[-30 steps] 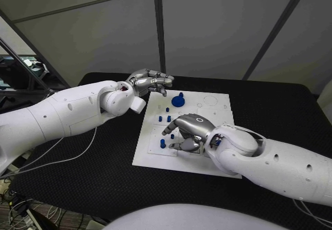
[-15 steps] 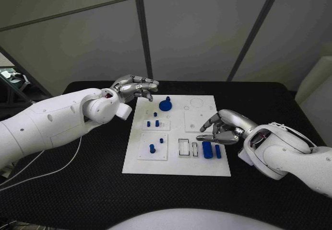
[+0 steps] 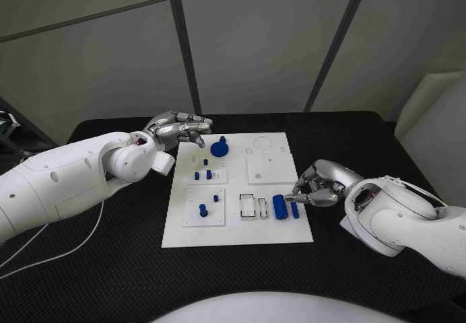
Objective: Assemble the parts on the task board
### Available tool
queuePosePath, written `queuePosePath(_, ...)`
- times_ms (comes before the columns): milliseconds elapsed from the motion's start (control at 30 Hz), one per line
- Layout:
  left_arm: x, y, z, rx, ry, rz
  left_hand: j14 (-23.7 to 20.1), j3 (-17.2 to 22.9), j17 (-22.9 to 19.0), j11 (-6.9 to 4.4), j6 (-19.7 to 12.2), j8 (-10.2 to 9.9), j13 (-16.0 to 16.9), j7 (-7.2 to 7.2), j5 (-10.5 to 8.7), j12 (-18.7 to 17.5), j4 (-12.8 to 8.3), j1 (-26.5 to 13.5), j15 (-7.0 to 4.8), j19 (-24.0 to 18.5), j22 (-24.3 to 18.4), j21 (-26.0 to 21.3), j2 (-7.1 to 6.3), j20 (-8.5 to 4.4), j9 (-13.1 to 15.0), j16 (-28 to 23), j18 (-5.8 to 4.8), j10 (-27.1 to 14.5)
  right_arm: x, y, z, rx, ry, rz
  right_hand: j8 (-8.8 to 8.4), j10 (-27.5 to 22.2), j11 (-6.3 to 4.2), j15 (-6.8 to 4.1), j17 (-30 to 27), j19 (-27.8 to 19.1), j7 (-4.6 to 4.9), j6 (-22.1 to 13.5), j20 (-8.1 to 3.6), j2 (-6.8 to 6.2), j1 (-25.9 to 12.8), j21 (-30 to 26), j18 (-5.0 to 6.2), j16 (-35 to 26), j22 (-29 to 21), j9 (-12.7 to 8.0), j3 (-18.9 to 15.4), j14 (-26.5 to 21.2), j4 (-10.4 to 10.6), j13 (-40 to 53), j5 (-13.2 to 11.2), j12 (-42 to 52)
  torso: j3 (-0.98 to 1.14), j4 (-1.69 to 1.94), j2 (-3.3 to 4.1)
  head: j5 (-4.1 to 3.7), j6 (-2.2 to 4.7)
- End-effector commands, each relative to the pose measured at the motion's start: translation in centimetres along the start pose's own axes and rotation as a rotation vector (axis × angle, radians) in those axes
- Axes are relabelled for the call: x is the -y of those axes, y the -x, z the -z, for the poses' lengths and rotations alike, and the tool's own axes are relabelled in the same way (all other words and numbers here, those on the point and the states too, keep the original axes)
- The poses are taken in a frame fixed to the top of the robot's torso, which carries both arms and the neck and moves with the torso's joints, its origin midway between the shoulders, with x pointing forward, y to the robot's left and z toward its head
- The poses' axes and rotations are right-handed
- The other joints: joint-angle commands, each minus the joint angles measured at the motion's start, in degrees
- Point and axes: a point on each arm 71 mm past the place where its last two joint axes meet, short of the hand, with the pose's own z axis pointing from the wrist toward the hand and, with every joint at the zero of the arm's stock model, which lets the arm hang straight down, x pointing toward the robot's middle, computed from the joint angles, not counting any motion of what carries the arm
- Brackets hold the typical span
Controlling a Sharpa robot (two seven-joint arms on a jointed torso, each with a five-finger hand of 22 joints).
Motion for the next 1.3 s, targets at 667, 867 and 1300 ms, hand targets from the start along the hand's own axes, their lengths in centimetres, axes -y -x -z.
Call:
queuePosePath(667,0.0,0.0,0.2,-0.005,-0.006,0.007,0.09,-0.11,-0.08,0.06,-0.34,-0.36,0.09,-0.01,0.05,-0.03,-0.34,-0.14,0.28,0.3,-0.1,-0.44,0.68,0.13,0.12,-0.29,0.57,-0.4,-1.5,-2.5,-0.9,-0.022,-0.033,0.101,0.71,-0.36,-0.25,-0.4,0.3,5.91,0.02,-1.14,-0.5,0.3,-0.75,0.43,-0.77,0.39,14.84,4.21,-0.86,1.89,0.57,0.71,-0.03,0.48,-0.05,-0.07,0.11,0.5,-0.2)
queuePosePath(867,0.0,0.0,0.2,-0.007,-0.005,0.007,0.09,-0.11,-0.08,0.06,-0.34,-0.36,0.09,-0.01,0.05,-0.03,-0.34,-0.14,0.28,0.3,-0.1,-0.44,0.68,0.13,0.12,-0.29,0.57,-0.4,-1.5,-2.8,-1.4,-0.041,-0.048,0.12,0.77,-0.41,-0.25,-0.41,0.31,5.92,0.01,-1.3,-0.5,0.36,-0.93,0.45,-0.78,0.4,14.87,4.76,-0.89,1.89,0.57,0.73,-0.02,0.44,-0.07,0.05,0.04,0.47,-0.27)
queuePosePath(1300,0.0,0.0,0.2,-0.008,-0.003,0.007,0.09,-0.11,-0.08,0.06,-0.34,-0.36,0.09,-0.01,0.05,-0.03,-0.34,-0.14,0.28,0.3,-0.1,-0.44,0.68,0.13,0.12,-0.29,0.57,-0.4,-1.5,-4.4,-2.1,-0.102,-0.086,0.177,0.8,-0.54,-0.22,-0.39,0.34,5.93,0.04,-1.7,-0.48,0.33,-1.29,0.46,-0.78,0.4,14.88,5.74,-1.04,1.86,0.57,0.74,-0.03,0.31,-0.05,-0.04,0.03,0.87,-0.42)
